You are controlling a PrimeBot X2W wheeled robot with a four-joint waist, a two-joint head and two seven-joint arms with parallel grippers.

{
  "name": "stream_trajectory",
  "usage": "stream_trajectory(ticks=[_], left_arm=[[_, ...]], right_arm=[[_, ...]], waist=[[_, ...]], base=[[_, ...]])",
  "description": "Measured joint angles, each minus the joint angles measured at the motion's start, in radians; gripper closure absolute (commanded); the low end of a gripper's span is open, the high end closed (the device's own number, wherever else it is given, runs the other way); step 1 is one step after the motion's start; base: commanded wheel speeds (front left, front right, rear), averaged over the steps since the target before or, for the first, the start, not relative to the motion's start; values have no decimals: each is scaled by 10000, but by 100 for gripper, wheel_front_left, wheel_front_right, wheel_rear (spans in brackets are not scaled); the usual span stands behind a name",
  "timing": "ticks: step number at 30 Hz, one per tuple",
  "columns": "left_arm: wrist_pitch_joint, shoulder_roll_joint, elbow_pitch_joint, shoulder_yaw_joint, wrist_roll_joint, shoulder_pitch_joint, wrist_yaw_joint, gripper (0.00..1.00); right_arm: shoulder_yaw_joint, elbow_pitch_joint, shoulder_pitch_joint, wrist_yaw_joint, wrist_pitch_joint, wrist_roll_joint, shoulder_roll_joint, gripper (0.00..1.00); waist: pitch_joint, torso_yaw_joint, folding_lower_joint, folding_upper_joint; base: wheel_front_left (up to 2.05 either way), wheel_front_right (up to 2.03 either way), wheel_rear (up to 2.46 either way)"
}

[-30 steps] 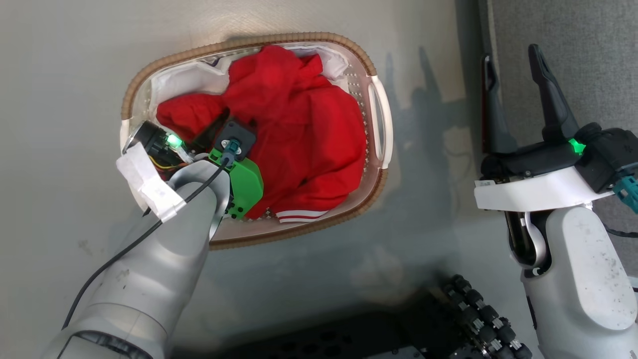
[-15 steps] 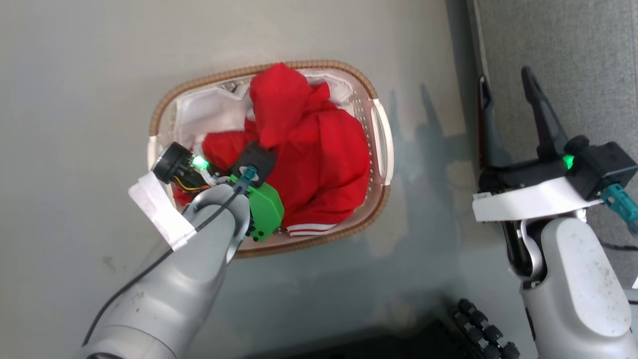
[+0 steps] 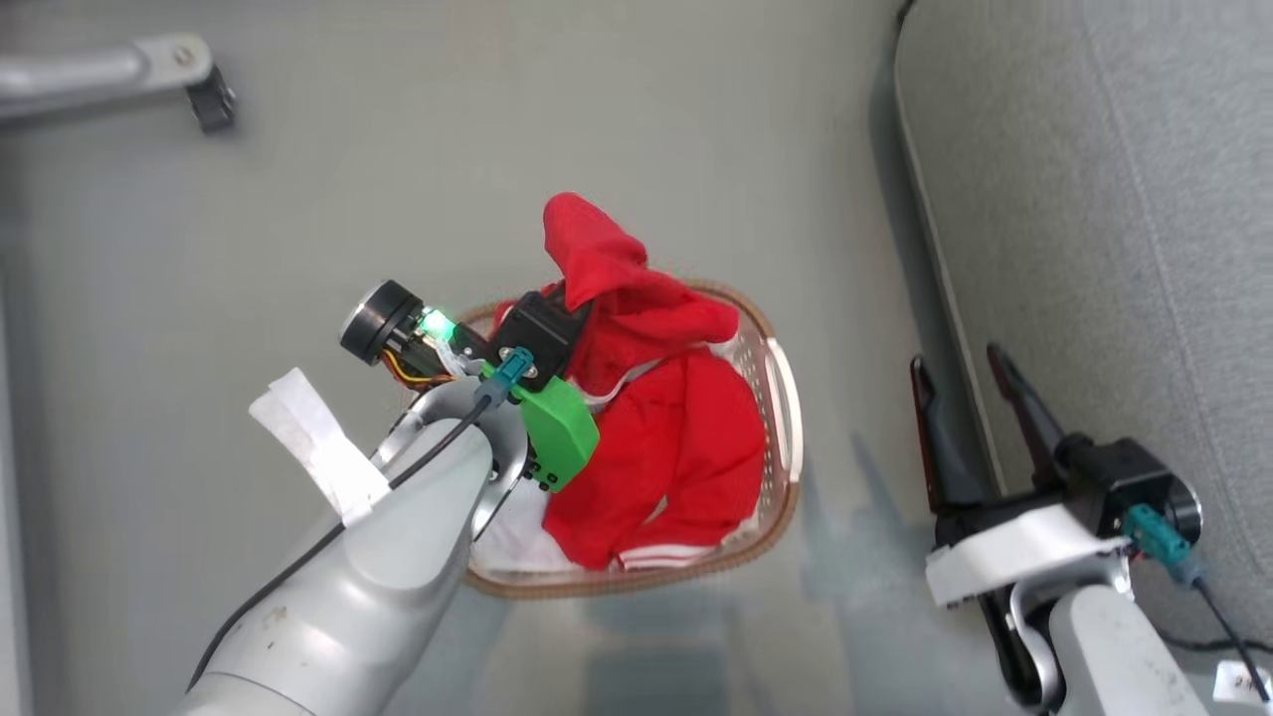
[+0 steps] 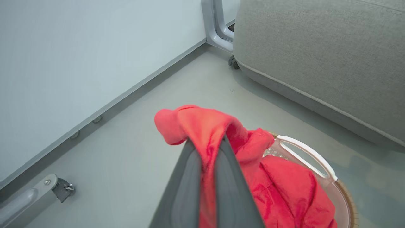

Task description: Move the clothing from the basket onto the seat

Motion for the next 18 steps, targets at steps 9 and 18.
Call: stream_trajectory(ticks=[9, 18], left_arm=[[1243, 989, -1444, -646, -196, -703, -169, 100], [2406, 1912, -3177, -1407, -1346, -1617, -186, 100]], right_arm=[[234, 311, 1116, 0, 0, 0, 2, 0], [556, 366, 1272, 0, 0, 21, -2, 0]], waist=[[-2288, 242, 0, 0], [-4000, 314, 0, 0]], base=[[0, 0, 0], [0, 0, 0]])
